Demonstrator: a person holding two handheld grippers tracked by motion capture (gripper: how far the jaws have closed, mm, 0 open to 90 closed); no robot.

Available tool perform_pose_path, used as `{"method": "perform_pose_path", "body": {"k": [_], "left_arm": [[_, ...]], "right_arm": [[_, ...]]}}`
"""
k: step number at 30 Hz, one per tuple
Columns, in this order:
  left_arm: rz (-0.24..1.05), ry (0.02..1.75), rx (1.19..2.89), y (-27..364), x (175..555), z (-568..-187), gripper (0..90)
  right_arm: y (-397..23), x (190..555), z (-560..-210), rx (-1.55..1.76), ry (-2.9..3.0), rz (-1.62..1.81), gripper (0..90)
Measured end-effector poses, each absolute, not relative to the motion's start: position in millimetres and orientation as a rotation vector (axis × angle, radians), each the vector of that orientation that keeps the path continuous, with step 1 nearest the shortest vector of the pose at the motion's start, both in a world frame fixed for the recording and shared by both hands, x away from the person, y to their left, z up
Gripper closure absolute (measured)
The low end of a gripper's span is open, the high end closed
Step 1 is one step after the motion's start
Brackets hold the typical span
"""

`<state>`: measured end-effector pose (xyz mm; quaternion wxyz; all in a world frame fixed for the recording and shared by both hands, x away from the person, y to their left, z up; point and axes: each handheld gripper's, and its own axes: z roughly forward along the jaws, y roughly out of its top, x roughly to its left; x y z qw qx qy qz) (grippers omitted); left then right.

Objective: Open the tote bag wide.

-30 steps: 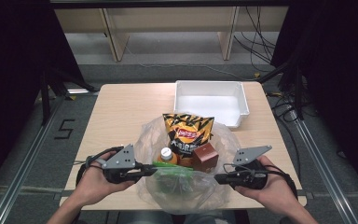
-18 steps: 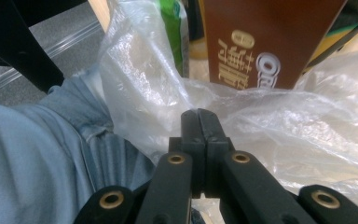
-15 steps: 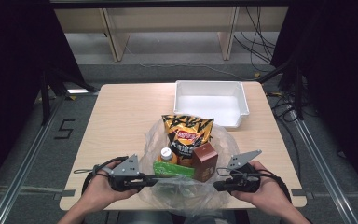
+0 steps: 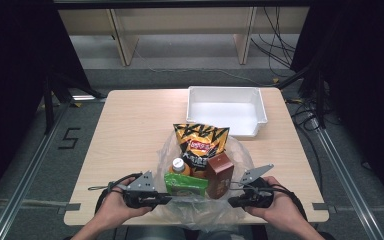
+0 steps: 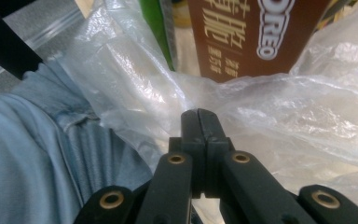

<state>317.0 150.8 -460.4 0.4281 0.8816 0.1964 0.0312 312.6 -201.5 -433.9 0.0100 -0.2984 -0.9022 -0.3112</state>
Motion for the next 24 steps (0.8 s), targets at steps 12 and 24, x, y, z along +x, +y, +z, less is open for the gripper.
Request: {"method": "perform_pose_path", "body": {"k": [12, 24], "left_arm": [[0.048, 0.531, 2.240, 144.1, 319.6, -484.3, 83.5], [0.051, 0.548, 2.256, 142.0, 320.2, -491.6, 82.6]], "right_arm": [[-200.6, 314.8, -455.0, -0.976, -2.821, -0.871, 90.0], [-204.8, 314.1, -459.5, -0.989, -2.791, -0.918, 84.5]]}}
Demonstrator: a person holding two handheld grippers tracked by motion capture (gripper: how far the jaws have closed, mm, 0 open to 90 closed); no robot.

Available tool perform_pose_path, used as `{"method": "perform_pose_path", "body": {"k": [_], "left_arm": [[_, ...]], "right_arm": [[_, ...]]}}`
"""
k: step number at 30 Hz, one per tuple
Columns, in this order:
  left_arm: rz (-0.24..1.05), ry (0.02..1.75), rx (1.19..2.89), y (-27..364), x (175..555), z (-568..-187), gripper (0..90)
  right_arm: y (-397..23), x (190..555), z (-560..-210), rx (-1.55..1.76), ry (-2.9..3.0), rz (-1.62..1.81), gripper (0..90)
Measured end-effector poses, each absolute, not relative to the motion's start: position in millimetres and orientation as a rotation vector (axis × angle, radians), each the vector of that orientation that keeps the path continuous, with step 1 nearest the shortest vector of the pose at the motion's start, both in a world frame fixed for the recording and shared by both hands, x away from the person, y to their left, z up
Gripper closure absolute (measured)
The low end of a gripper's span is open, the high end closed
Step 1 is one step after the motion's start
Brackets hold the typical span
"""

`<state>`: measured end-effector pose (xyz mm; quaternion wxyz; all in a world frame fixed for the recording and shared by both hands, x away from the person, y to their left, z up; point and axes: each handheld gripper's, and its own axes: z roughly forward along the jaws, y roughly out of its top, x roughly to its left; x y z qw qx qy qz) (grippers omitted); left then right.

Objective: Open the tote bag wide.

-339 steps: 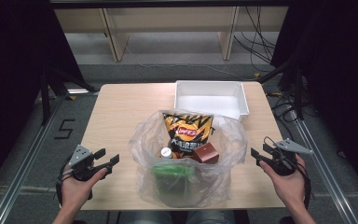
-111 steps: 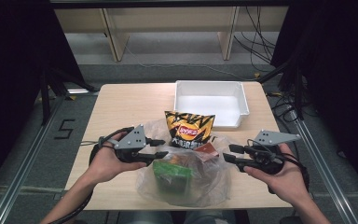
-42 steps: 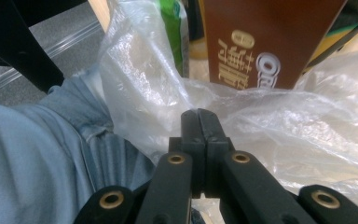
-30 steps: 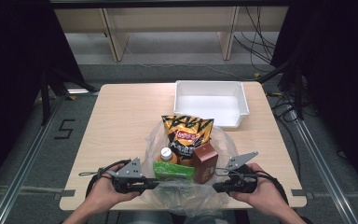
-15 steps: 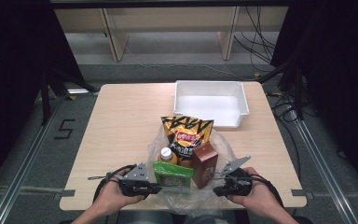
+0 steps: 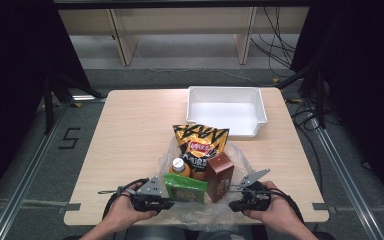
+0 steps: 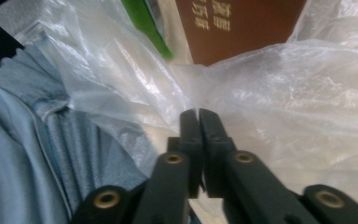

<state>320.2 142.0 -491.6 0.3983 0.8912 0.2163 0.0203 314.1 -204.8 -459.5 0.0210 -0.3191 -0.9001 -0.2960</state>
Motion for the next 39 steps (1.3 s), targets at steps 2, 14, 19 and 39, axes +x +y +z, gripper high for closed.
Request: {"method": "perform_pose_path", "body": {"k": [2, 14, 19, 39], "left_arm": [[0.060, 0.547, 2.258, 142.5, 320.4, -491.1, 82.5], [0.071, 0.541, 2.268, 143.0, 321.0, -490.6, 81.3], [0.070, 0.543, 2.265, 143.2, 321.5, -490.7, 80.6], [0.134, 0.513, 2.242, 148.4, 311.3, -474.3, 56.3]], "right_arm": [[-210.6, 310.4, -442.8, -1.021, -2.766, -0.987, 77.4], [-245.4, 314.3, -364.0, -1.159, -2.844, -1.392, 62.4], [-249.7, 345.8, -356.1, -1.288, -2.845, -1.493, 54.6], [-226.4, 396.4, -389.3, -1.323, -2.737, -1.297, 90.0]]}}
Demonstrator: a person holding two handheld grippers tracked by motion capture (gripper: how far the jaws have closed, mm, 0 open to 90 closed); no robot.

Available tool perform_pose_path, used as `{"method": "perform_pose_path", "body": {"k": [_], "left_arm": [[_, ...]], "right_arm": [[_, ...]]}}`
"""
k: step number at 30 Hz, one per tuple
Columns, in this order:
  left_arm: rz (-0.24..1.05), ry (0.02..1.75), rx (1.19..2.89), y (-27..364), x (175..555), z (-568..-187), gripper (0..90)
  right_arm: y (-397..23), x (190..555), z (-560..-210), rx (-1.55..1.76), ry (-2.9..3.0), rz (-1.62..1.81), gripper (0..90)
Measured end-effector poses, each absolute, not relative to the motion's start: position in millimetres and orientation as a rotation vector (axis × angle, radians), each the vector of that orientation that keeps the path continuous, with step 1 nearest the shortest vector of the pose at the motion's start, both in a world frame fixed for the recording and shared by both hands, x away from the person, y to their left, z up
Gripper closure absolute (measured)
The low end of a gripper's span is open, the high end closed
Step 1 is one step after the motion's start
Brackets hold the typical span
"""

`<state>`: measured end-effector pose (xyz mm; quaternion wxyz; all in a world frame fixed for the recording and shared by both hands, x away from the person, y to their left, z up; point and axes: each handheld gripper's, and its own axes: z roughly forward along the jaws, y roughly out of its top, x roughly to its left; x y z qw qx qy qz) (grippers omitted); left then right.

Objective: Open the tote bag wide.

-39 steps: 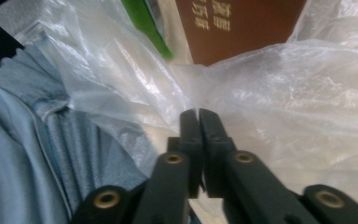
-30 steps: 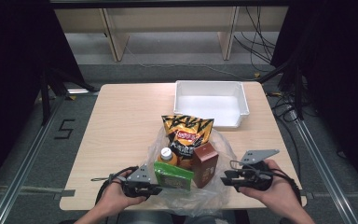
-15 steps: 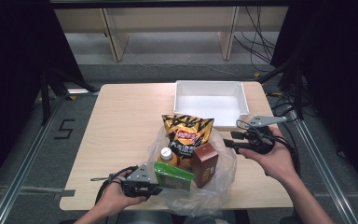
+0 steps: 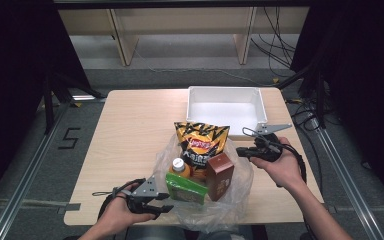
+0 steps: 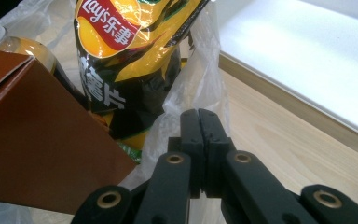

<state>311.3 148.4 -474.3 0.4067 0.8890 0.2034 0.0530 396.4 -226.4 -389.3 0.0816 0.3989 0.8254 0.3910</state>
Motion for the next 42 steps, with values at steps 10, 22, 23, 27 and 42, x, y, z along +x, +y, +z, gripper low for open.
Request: {"method": "perform_pose_path", "body": {"k": [10, 22, 23, 27, 42], "left_arm": [[0.178, 0.547, 2.131, 169.2, 299.5, -440.6, 48.4], [0.243, 0.590, 2.033, 193.7, 310.9, -407.3, 48.7], [0.260, 0.604, 2.019, 196.2, 314.1, -402.5, 48.9], [0.307, 0.665, 1.928, 206.5, 338.7, -388.4, 48.4], [0.116, 0.801, 1.859, 174.6, 435.7, -419.5, 54.5]], "right_arm": [[-226.9, 398.6, -393.7, 1.160, 2.457, 1.166, 90.0], [-225.0, 397.0, -394.1, 1.210, 2.476, 1.153, 90.0], [-224.9, 397.0, -394.2, 1.205, 2.477, 1.152, 90.0], [-221.8, 397.0, -396.5, 1.202, 2.439, 1.186, 90.0], [-222.9, 399.5, -398.5, 1.172, 2.470, 1.161, 90.0]]}}
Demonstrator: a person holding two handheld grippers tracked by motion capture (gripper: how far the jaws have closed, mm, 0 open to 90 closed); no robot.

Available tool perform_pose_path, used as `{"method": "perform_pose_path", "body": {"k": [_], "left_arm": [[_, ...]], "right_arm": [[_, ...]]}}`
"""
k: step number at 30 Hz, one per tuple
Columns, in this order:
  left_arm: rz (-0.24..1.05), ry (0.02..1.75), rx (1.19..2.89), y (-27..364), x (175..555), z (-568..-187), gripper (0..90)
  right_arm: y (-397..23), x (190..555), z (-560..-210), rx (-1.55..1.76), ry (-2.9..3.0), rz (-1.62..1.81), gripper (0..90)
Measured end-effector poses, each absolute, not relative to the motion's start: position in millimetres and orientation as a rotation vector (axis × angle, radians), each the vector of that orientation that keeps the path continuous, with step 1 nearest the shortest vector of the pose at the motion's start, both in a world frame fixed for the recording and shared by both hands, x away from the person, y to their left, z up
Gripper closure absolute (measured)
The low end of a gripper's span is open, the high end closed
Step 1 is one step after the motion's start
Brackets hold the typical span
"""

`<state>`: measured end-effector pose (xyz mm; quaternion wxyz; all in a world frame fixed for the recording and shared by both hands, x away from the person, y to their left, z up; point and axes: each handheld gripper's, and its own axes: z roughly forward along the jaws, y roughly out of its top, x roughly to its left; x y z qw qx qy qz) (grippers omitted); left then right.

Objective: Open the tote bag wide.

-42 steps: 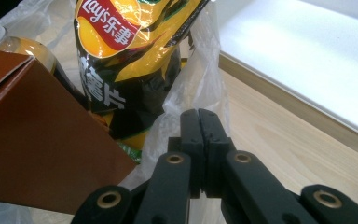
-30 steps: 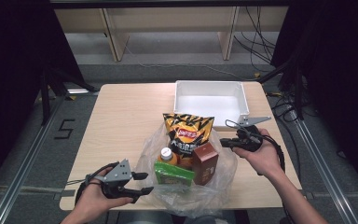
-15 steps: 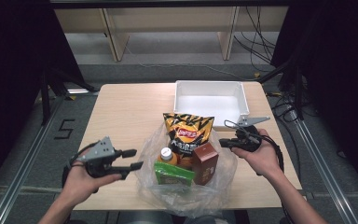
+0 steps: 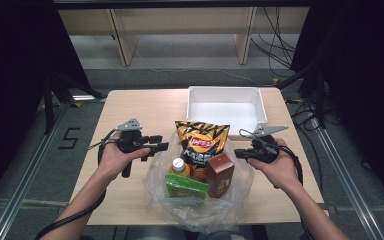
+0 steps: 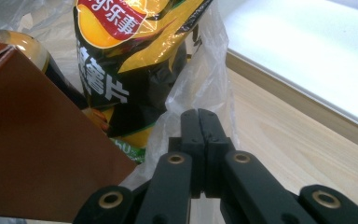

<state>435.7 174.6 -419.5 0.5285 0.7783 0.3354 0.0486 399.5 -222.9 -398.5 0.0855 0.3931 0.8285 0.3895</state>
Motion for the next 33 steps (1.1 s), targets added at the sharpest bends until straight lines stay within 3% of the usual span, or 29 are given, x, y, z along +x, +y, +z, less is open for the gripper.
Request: {"method": "perform_pose_path", "body": {"k": [4, 9, 12, 33], "left_arm": [[0.062, 0.790, 1.863, 169.3, 438.4, -425.4, 60.8], [0.102, 0.818, 1.921, 166.2, 440.5, -431.3, 77.6], [0.133, 0.833, 1.971, 166.5, 441.6, -438.9, 81.2], [0.118, 0.942, 2.109, 161.6, 441.2, -496.8, 82.1]], "right_arm": [[-224.6, 399.2, -399.1, 1.181, 2.457, 1.150, 90.0], [-224.0, 400.2, -401.2, 1.182, 2.442, 1.132, 90.0], [-221.7, 399.2, -403.9, 1.210, 2.434, 1.128, 90.0], [-231.0, 412.0, -448.8, 1.254, 2.473, 0.938, 90.0]]}}
